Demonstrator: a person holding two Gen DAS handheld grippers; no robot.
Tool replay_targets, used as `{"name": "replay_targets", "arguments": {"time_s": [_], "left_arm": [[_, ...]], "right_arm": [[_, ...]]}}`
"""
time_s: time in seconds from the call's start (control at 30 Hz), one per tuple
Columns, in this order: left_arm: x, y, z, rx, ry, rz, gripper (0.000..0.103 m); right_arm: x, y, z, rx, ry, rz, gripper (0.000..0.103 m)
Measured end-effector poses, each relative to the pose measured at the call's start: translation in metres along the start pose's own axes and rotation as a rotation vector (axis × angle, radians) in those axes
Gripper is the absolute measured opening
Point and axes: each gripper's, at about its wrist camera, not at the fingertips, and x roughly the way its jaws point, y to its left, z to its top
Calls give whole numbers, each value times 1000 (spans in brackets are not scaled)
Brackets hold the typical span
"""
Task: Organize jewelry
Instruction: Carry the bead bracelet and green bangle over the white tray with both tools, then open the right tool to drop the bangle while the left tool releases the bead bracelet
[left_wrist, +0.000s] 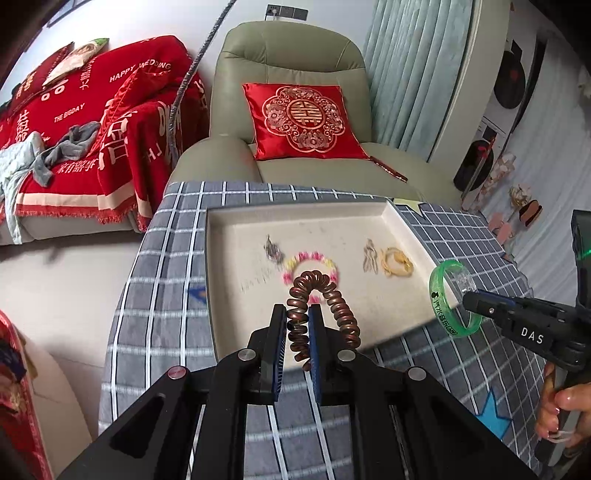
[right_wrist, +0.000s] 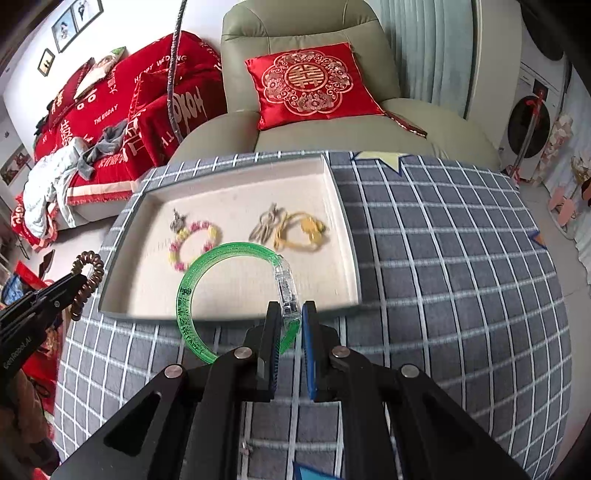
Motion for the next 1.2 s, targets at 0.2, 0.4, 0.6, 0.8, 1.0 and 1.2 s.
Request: {"name": "replay_targets", "arguments": {"time_s": [0.2,0.4,0.6,0.8,1.0,1.2], "left_arm": [[37,7,37,12,19,50,26],[77,15,48,-8,77,63,26],[111,14,43,10,130,84,26],[126,9,37,48,163,124,26],[130,2,33,86,161,151,27],[131,-1,32,91,165,161,27]], "right_arm": [[26,-3,39,39,17,13,13],[66,10,64,-6,45,-28,13],[103,17,75,-57,72,-74,12],[121,12,76,-51,79,-84,12],[127,12,73,-63,81,-89,13],[127,15,73,-86,83,-89,15]]}}
